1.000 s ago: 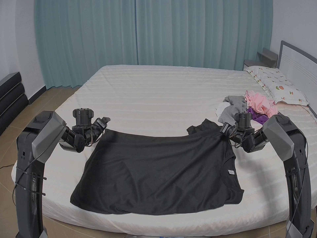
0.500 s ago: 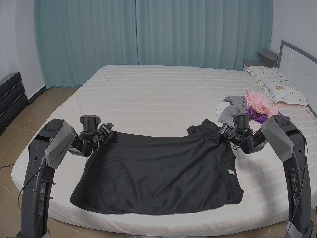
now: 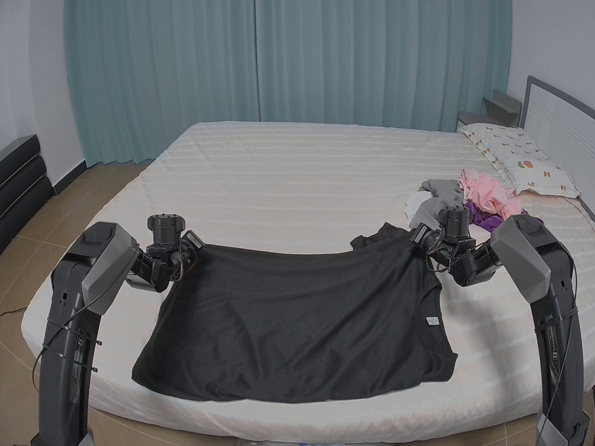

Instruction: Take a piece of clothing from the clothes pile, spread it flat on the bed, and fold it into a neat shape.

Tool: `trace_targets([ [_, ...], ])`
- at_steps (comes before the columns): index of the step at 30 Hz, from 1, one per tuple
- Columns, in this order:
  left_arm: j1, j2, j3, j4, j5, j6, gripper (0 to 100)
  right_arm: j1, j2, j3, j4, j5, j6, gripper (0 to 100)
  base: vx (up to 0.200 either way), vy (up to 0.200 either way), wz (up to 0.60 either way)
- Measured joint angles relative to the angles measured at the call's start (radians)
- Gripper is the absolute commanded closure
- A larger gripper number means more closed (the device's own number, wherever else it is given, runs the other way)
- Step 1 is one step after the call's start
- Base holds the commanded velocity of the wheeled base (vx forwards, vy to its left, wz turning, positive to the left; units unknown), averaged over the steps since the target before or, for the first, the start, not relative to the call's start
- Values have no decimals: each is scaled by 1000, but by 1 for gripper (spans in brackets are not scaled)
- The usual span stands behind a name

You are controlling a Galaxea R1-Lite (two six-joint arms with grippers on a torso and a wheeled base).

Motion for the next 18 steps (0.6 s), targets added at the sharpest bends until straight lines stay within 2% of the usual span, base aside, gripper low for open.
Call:
trace_targets([
  [9, 34, -37, -14, -11, 50, 6, 100, -6, 15, -84, -6, -21, -1, 100, 0, 0, 0],
  [18, 56, -40, -47, -13, 76, 4, 100, 5, 86, -247, -12, -96, -5, 100, 0, 0, 0],
])
